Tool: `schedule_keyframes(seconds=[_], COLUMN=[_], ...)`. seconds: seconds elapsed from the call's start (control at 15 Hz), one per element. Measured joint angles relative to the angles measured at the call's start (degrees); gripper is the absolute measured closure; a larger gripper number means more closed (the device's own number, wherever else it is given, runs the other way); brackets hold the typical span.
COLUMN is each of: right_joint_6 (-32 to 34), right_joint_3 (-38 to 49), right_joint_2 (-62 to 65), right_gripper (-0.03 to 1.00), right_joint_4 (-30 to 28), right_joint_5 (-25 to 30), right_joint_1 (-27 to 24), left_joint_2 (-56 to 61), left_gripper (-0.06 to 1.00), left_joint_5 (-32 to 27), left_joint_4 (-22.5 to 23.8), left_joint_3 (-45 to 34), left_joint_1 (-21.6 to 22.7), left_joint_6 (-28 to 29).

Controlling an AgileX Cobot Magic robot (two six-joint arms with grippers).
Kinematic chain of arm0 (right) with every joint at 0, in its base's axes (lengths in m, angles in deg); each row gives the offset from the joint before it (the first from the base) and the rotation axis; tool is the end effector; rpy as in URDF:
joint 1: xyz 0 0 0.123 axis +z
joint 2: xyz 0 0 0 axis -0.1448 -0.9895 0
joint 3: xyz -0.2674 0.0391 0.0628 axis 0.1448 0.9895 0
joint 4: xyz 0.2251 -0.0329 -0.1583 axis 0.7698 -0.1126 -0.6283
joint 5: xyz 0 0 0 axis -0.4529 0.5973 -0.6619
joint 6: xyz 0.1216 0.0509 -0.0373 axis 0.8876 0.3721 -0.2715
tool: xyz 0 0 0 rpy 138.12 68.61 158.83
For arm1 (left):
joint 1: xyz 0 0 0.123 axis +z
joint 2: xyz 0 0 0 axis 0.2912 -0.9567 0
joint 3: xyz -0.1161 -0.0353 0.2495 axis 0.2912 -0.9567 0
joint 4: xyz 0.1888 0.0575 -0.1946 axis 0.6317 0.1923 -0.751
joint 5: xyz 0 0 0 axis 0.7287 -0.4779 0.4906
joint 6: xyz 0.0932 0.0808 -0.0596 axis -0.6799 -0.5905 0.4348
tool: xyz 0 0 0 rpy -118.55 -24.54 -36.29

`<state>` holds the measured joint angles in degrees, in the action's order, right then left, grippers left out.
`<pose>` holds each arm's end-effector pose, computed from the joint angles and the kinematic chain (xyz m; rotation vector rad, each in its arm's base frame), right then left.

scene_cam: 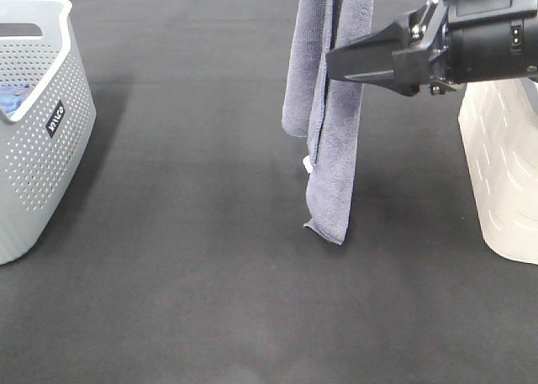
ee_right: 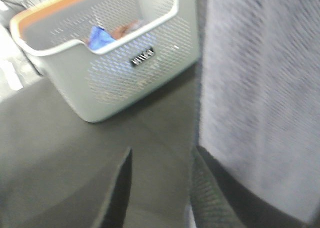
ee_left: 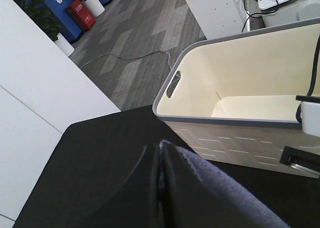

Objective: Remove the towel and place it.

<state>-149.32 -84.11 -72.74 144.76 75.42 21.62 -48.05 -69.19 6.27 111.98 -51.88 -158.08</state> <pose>0.2961 0.1598 0.2359 -0.7465 1.9254 0.8024 0.3642 -0.3254 0.4367 1.3379 1.2700 -0.3550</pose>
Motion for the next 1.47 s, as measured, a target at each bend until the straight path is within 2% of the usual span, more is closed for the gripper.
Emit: schedule_keyframes(seconds=[0.13, 0.4, 0.87, 1.2, 1.47], right_joint_6=[-1.09, -2.23, -5.96, -5.10, 0.11], right_joint_3=[0.00, 0.00, 0.00, 0.00, 0.00], right_joint_2=[-0.06, -1.49, -7.96, -14.73, -16.73], right_gripper=[0.62, 0.62, 0.62, 0.60, 0.60], right_joint_4=[0.92, 3.95, 11.17, 11.40, 6.36], right_joint_5=[1.38, -5.33, -5.16, -5.04, -4.93], right_joint_1=[0.00, 0.00, 0.00, 0.00, 0.00], left_joint_2=[0.00, 0.00, 0.00, 0.00, 0.00], left_gripper=[0.94, 0.94, 0.94, 0.94, 0.94], left_joint_5=[-0.06, -0.11, -0.11, -0.11, -0.11], left_joint_4=[0.00, 0.00, 0.00, 0.00, 0.06], left_joint_3=[0.00, 0.00, 0.00, 0.00, 0.00], left_joint_1=[0.00, 0.00, 0.00, 0.00, 0.00], left_joint_6=[0.00, 0.00, 0.00, 0.00, 0.00])
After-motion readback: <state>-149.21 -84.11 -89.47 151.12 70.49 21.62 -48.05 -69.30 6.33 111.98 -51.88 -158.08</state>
